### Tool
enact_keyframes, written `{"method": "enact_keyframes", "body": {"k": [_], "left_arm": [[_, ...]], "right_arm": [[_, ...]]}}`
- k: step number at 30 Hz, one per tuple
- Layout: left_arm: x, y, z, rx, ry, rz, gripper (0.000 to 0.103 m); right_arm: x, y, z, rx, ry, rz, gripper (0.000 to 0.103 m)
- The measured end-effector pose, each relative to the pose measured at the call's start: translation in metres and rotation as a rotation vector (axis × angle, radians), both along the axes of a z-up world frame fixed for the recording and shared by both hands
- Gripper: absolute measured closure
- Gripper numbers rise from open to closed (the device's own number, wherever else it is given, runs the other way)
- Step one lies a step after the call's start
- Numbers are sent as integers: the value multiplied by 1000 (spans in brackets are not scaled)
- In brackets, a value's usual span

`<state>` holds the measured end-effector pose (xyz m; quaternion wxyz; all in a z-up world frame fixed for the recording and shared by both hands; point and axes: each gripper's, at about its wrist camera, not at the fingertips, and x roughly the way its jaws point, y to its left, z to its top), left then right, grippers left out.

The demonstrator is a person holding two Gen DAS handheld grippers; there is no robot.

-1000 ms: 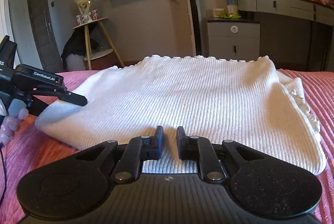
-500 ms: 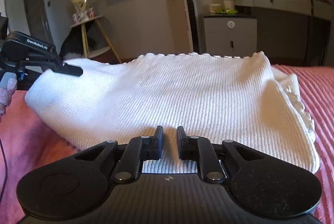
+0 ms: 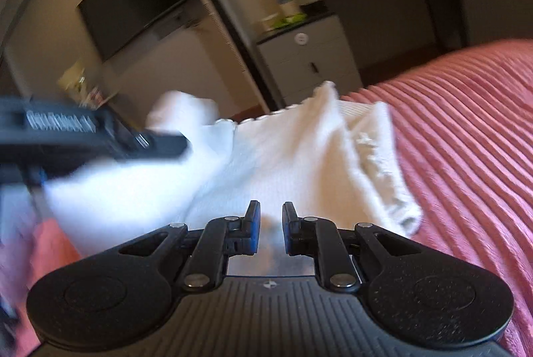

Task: Fold small clothes

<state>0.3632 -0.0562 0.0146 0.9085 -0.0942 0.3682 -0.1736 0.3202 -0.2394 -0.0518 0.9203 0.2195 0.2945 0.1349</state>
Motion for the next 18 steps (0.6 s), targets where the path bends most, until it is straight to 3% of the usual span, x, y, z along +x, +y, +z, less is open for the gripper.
{"method": "enact_keyframes", "body": {"k": [3,6,10,15,18], "left_arm": [[7,-13,-26,-6,76,0,70],[2,-11,-29,10,68,2,67],[-34,10,-5,-34,-15,51,35],[-92,31,-3,80,-58,196,28],[-110,44,-20,106,-7,242,26]], "right_arm": [[2,-5,-5,20,12,-5,89],[6,-10,-9,60,25,-4,89],[11,-16,-11,119,34,-8,89],[17,-15,-16,159,50,16,86],[20,-14,-21,182,66,26,85]]}}
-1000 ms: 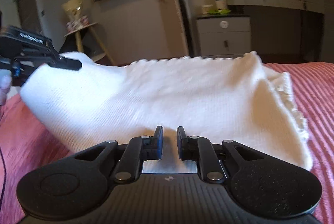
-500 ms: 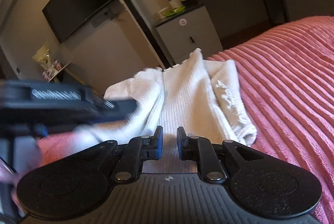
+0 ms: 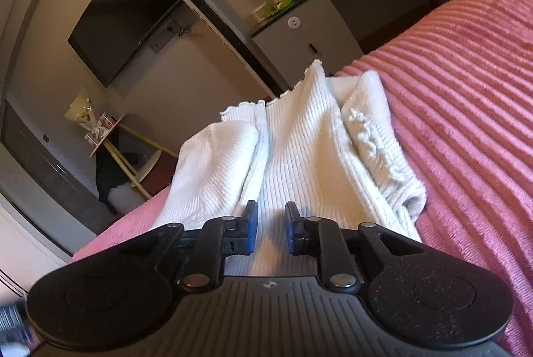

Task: Fold small clothes

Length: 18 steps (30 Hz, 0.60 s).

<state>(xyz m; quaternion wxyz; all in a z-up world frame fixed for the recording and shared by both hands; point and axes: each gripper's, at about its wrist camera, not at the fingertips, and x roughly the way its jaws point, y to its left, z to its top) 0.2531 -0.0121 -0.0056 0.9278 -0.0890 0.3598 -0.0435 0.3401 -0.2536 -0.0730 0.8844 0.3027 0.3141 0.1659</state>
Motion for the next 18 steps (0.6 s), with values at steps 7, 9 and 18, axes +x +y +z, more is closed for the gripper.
{"method": "enact_keyframes", "body": {"k": [7,9,18], "left_arm": [[6,-4,-32,11,117,41,27],[2,-1,-40,31,91,60,31],[11,15,-49,-73,-33,46,34]], "right_arm": [[1,-7,-7,126,19,15,71],[2,-10,-10,187,24,21,63],[16,2,3,234,44,60,49]]}}
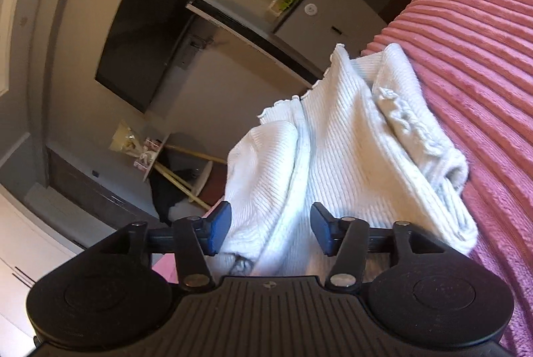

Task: Fold small clothes

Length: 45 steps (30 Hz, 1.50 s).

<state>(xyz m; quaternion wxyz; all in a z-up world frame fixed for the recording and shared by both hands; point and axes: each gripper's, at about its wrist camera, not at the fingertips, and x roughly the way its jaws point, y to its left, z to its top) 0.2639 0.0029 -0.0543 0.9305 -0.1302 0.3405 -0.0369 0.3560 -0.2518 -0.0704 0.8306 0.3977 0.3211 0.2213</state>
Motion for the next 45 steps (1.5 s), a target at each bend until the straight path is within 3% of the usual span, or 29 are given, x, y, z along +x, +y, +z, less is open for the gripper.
{"method": "enact_keyframes", "body": {"k": [5,10,16,17,18,19,25,27,30,31,34,35,36,37,42,45], "left_arm": [[1,9,-1,-57,-2,-6,35],[-1,10,1,-61,-2,-7,42],[-4,8,-2,-57,-8,-11,41],[-3,8,-3,-61,-10,-11,41],[-4,7,-4,-61,-11,-12,41],[-4,6,-4,-56,-14,-11,40],[-7,5,-4,-65,-34,8,40],[-8,4,-4,-67,-35,6,39],[-8,3,-3,-76,-39,-12,35],[-8,1,-3,-71,-39,-19,34],[-7,-4,-3,-45,-38,-34,33],[-7,-4,-4,-37,-37,-41,32],[-7,-5,-4,-36,-37,-45,32],[-7,-5,-4,-38,-36,-49,32],[-6,-3,-4,-52,-35,-52,33],[-7,-4,-4,-52,-40,-54,33]], "right_arm": [[35,30,11,-180,24,90,48],[61,47,21,-176,48,166,56],[88,62,20,-176,90,227,50],[89,66,22,-204,90,226,59],[88,70,26,-250,81,229,77],[87,76,32,-320,57,237,84],[46,79,72,-619,-225,194,88],[31,80,84,-777,-340,147,88],[19,73,85,-955,-413,109,88],[17,71,80,-1010,-419,104,88],[27,56,60,-1022,-318,102,86],[28,52,50,-1054,-282,86,81],[29,47,43,-1072,-229,61,66],[27,41,41,-1047,-190,30,63],[-30,-13,54,-595,-63,-139,45],[-66,-37,37,-362,35,-174,45]]}}
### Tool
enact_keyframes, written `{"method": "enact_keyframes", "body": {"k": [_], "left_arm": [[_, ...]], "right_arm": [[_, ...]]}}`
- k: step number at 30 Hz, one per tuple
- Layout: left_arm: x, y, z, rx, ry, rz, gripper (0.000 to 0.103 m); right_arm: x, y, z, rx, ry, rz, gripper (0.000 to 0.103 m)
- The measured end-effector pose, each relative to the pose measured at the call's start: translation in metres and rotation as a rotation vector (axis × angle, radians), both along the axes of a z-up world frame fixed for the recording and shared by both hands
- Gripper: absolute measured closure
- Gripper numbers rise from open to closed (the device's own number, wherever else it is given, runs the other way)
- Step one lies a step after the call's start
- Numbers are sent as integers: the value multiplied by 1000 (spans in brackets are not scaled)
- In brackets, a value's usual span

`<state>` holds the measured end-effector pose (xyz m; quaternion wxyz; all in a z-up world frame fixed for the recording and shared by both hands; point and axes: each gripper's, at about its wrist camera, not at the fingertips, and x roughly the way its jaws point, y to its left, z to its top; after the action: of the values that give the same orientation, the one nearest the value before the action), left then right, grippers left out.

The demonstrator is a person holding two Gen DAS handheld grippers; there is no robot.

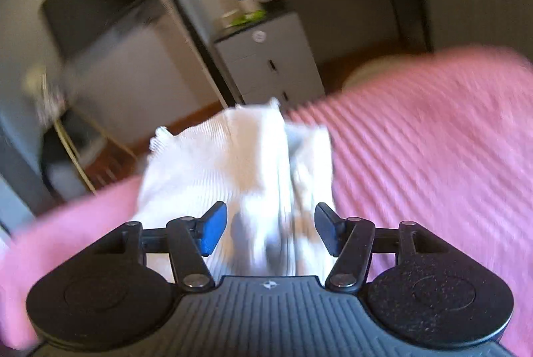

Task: Fold small clothes

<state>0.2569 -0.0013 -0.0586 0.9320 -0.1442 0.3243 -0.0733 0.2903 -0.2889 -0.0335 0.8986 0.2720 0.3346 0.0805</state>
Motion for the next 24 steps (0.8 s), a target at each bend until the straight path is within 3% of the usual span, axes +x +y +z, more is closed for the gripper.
{"method": "enact_keyframes", "body": {"k": [3,6,10,14,17,19,24], "left_arm": [[-3,-2,1,-10,-4,-8,33],[-4,-2,2,-15,-5,-10,33],[-4,-4,1,-10,1,-6,33],[-5,-10,-2,18,-2,-3,33],[-5,-12,-1,19,-3,-9,33],[-4,-13,-2,23,-2,-10,33],[-5,-13,0,22,-6,10,33]], "right_arm": [[-8,-6,-14,131,43,-12,45],[-7,-8,-16,162,84,-24,47],[-9,-8,-12,221,50,-22,47],[-9,-5,-26,235,63,-16,65],[-5,0,-24,197,26,-1,79],[-4,2,-23,169,1,6,83],[-4,13,-11,-62,-95,-25,87]]}}
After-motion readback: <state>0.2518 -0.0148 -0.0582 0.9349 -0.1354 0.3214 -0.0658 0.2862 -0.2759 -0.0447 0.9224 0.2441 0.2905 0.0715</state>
